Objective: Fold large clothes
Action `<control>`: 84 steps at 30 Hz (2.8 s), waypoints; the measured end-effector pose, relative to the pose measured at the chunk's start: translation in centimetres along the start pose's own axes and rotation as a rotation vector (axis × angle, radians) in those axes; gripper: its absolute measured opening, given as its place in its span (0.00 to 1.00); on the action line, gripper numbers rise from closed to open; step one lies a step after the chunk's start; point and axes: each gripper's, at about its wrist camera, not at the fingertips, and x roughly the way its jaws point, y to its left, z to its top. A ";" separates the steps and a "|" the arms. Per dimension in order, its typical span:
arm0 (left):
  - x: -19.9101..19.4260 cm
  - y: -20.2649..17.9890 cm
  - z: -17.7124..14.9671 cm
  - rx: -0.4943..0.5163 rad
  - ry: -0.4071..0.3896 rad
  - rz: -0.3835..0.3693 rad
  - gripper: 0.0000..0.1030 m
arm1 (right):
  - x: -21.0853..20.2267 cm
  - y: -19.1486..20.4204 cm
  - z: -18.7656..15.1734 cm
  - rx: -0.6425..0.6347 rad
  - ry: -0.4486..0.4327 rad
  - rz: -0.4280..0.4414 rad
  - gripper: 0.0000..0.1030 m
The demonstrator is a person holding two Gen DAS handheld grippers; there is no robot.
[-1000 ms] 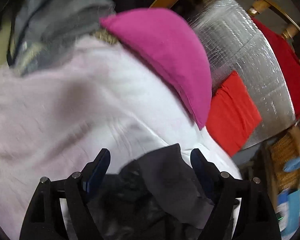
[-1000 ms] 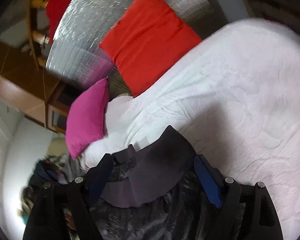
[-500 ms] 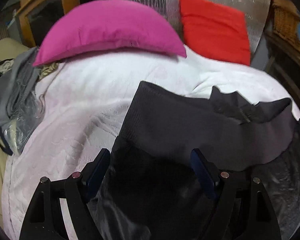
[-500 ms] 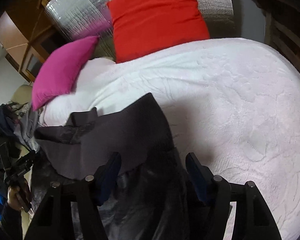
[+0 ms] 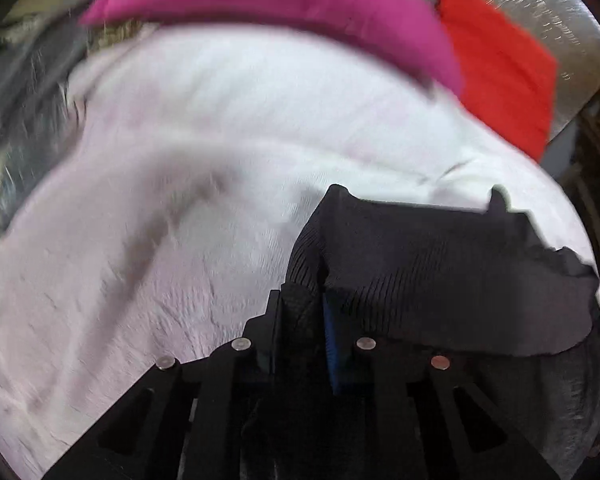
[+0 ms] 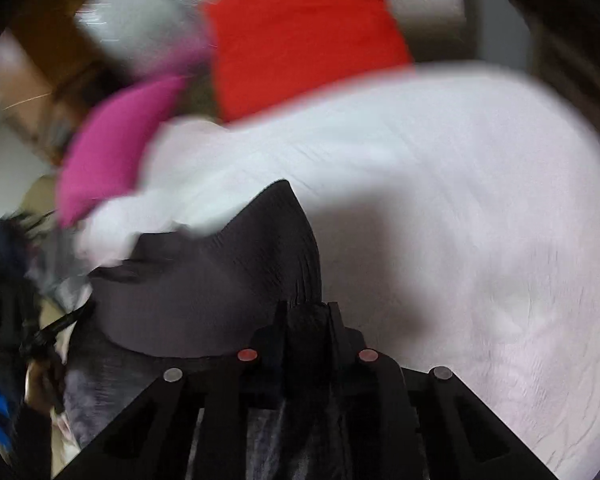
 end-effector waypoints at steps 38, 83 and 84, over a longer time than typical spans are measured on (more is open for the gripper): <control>-7.8 3.3 -11.7 0.055 -0.025 0.010 0.04 | -5.9 0.0 -10.6 -0.055 -0.038 -0.060 0.07; -9.9 -5.4 -18.2 0.189 -0.049 0.076 0.75 | -7.6 0.4 -18.4 0.220 -0.090 0.359 0.66; -9.9 -5.7 -18.4 0.205 -0.069 0.097 0.75 | -7.7 0.8 -18.3 0.195 -0.088 0.330 0.66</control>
